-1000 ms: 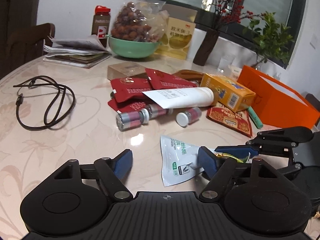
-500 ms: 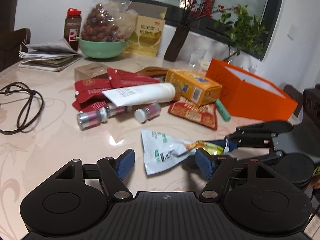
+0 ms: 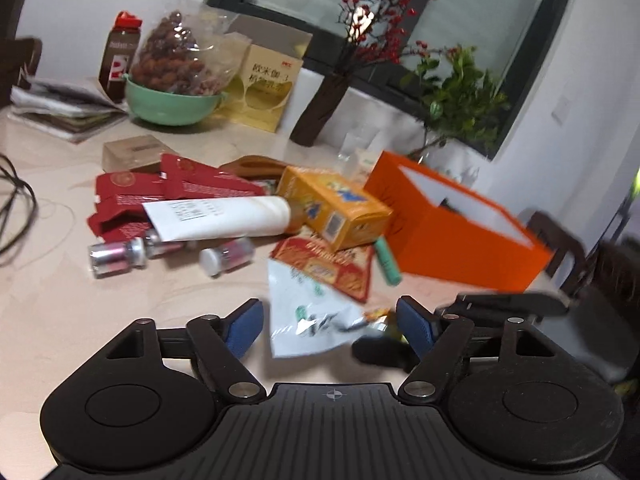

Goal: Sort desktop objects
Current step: 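Lift the snack packet with the left tool and carry it over the box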

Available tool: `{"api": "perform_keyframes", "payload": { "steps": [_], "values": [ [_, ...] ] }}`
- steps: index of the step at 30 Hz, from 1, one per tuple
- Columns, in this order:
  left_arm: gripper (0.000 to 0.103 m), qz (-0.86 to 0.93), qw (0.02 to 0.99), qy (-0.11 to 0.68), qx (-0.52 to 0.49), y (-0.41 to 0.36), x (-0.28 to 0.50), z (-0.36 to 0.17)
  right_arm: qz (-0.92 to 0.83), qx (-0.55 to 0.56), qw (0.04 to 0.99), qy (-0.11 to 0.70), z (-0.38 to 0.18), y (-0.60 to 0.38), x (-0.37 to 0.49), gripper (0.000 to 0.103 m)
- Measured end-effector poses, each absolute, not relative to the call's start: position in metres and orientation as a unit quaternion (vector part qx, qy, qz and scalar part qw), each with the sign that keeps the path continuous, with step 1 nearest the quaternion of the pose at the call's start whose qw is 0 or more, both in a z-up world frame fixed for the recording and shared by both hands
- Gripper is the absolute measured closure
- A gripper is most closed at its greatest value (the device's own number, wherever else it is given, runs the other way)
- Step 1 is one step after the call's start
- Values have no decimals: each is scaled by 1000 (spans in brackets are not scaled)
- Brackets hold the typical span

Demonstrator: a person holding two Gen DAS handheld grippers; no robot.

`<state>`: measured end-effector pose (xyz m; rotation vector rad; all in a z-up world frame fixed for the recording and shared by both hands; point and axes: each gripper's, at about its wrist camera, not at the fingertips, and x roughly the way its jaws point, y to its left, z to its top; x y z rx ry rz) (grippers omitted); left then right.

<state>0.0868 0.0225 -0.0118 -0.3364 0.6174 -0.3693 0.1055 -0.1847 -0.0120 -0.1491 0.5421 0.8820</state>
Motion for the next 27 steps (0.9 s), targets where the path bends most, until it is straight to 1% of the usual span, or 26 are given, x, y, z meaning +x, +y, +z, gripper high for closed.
{"api": "perform_keyframes", "payload": {
  "steps": [1, 3, 4, 11, 16, 27],
  "values": [
    [30, -179, 921, 301, -169, 21, 89, -11, 421, -81, 867, 255, -12, -184, 103, 76],
    [45, -174, 924, 300, -164, 17, 90, -9, 414, -87, 869, 255, -11, -184, 103, 77],
    [60, -169, 925, 300, -162, 16, 90, -8, 414, -82, 869, 258, -12, -187, 104, 78],
    [63, -168, 929, 294, -148, -3, 93, 1, 403, -77, 876, 253, -8, -204, 106, 79],
    [63, -188, 932, 277, -142, -30, 109, 22, 379, -86, 891, 236, 11, -226, 111, 79],
    [63, -272, 927, 225, -122, -144, 184, 85, 286, -71, 934, 204, 74, -325, 146, 79]
  ]
}}
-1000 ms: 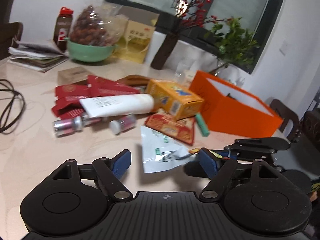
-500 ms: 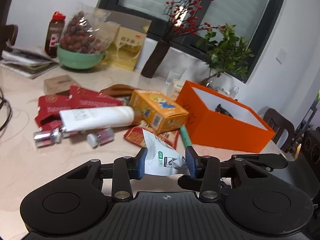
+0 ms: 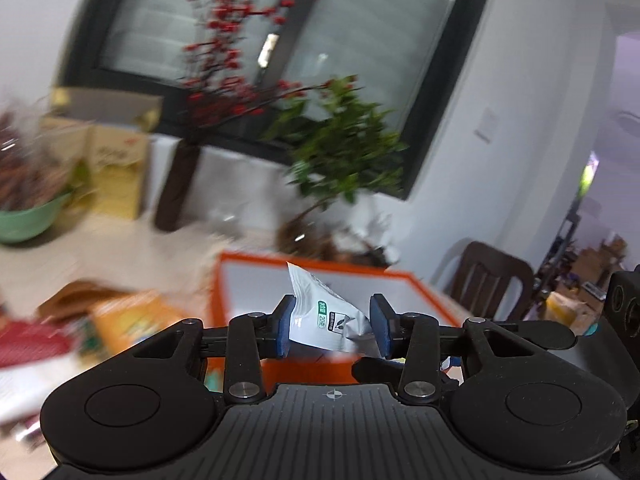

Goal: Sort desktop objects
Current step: 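Lift the snack packet with the left tool and carry it over the box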

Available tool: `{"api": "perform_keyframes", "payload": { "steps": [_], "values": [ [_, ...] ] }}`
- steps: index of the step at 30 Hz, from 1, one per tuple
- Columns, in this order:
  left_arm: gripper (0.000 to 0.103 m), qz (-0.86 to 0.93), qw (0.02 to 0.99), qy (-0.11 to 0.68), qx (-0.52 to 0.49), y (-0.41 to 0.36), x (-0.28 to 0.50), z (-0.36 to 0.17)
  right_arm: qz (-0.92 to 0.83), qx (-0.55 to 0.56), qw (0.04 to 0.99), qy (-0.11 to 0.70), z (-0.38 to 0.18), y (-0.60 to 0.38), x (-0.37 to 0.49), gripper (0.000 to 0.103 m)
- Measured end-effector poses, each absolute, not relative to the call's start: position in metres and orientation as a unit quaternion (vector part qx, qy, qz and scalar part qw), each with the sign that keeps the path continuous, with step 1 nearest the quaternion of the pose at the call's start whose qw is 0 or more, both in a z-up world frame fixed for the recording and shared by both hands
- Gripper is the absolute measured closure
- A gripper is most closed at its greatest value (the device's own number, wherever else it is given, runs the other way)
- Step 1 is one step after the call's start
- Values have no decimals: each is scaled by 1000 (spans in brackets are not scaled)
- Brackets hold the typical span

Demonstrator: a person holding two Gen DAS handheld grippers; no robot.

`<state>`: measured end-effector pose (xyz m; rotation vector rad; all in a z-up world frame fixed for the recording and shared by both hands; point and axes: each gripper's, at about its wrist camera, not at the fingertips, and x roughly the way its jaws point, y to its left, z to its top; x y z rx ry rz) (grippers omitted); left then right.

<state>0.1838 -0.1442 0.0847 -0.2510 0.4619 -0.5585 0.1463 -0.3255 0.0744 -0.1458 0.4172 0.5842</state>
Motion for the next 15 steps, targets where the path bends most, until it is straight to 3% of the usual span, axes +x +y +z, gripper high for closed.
{"api": "perform_keyframes", "payload": {
  "steps": [7, 15],
  "values": [
    [64, -311, 916, 229, -106, -229, 237, 89, 235, -43, 948, 210, 81, -399, 178, 79],
    [63, -329, 896, 281, -99, -299, 290, 43, 195, -6, 947, 255, 40, -459, 218, 79]
  ]
}}
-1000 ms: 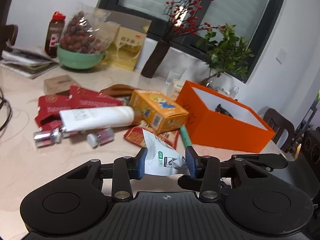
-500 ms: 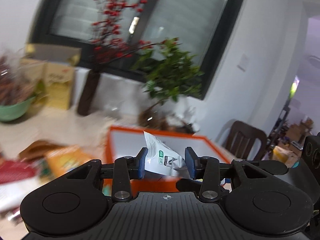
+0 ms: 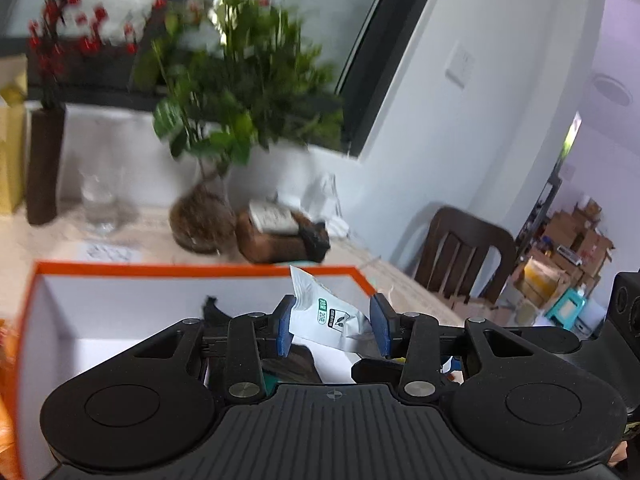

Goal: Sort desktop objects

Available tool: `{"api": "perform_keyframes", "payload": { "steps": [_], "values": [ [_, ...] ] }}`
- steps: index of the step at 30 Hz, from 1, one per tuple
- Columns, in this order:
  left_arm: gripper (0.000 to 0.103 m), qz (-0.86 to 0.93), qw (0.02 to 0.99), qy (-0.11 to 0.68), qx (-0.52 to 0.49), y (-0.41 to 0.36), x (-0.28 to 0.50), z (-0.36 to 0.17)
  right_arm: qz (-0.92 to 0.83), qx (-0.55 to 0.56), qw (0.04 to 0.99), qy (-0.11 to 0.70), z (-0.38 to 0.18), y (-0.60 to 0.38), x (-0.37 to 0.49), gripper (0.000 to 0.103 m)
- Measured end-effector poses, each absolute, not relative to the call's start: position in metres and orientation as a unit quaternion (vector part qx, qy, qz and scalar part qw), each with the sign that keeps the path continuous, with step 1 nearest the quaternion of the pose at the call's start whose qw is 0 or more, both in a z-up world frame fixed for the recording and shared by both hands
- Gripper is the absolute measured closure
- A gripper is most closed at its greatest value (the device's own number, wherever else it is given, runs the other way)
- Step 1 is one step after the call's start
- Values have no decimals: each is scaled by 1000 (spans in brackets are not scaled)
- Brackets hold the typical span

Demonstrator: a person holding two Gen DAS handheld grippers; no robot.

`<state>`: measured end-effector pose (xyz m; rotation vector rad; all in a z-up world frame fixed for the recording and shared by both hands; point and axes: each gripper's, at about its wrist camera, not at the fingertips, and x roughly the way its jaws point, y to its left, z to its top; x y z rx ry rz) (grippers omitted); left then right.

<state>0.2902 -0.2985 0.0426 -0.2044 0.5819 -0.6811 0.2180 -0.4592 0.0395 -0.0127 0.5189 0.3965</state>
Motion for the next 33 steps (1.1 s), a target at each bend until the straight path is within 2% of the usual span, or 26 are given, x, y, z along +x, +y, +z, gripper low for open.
{"api": "perform_keyframes", "payload": {
  "steps": [7, 8, 10, 11, 12, 13, 15, 16, 18, 22, 24, 33],
  "values": [
    [61, -309, 895, 312, -82, -317, 314, 16, 187, 9, 941, 281, 10, -473, 238, 78],
    [59, -306, 896, 313, -79, -317, 315, 14, 186, 10, 941, 282, 9, -473, 239, 74],
    [39, -303, 898, 311, -73, -317, 315, 13, 180, 5, 942, 283, 5, -473, 242, 68],
    [33, -301, 899, 310, -70, -316, 314, 13, 174, 2, 944, 280, 4, -473, 244, 61],
    [22, -301, 900, 307, -67, -316, 313, 13, 166, -3, 947, 275, 5, -473, 242, 54],
    [15, -302, 902, 301, -65, -316, 310, 15, 161, -6, 949, 272, 5, -473, 242, 48],
    [8, -304, 907, 287, -58, -315, 304, 18, 154, 0, 952, 264, 6, -474, 239, 30],
    [1, -303, 908, 283, -56, -315, 301, 21, 152, 1, 954, 260, 7, -474, 238, 27],
    [0, -295, 914, 271, -57, -313, 294, 25, 149, -1, 956, 254, 9, -473, 237, 17],
    [0, -290, 918, 267, -48, -311, 283, 33, 135, 7, 960, 245, 14, -471, 231, 3],
    [0, -276, 923, 263, -47, -307, 275, 37, 124, 7, 962, 244, 16, -467, 227, 1],
    [0, -180, 953, 242, -32, -281, 216, 55, 94, 30, 970, 223, 38, -445, 174, 0]
  ]
}}
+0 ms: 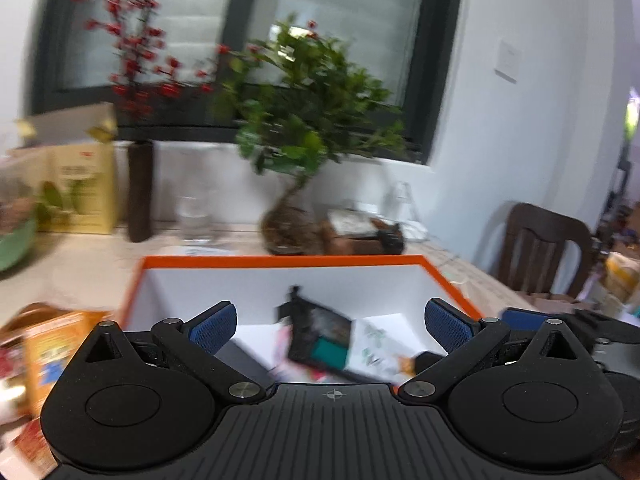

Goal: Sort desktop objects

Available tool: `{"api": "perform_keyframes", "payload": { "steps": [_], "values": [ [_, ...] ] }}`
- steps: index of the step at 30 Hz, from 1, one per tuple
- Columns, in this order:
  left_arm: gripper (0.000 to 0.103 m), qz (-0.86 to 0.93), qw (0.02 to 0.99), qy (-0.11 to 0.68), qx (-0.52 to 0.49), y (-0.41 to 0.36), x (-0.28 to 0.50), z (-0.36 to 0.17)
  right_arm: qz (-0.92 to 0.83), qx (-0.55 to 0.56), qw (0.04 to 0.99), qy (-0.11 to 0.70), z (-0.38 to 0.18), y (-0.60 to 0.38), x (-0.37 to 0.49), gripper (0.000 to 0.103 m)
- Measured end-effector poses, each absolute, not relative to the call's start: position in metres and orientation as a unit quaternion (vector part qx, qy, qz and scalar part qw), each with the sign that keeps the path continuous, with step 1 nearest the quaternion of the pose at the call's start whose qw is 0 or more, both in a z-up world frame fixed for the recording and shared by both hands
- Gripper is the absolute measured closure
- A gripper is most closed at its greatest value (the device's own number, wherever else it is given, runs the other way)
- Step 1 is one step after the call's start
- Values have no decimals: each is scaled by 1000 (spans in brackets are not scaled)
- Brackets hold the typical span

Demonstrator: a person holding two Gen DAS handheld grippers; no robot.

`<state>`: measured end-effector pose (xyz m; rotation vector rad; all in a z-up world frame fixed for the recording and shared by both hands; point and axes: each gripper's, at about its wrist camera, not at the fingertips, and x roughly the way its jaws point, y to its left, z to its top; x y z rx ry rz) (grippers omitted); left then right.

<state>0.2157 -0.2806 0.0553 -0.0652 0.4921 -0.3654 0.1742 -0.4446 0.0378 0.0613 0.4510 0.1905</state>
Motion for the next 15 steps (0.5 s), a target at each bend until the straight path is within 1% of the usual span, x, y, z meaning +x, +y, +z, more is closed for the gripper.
{"api": "perform_keyframes", "payload": {
  "steps": [5, 9, 12, 15],
  "values": [
    [0, -125, 966, 219, -46, -255, 167, 61, 74, 22, 973, 217, 43, -425, 130, 0],
    [0, -79, 975, 208, -17, -245, 124, 61, 58, 16, 973, 225, 36, -410, 100, 0],
    [0, -70, 977, 202, -7, -237, 95, 55, 46, 11, 973, 224, 30, -400, 79, 0],
    [0, -69, 975, 211, -5, -232, 74, 44, 36, 19, 972, 231, 25, -393, 63, 0]
  ]
}}
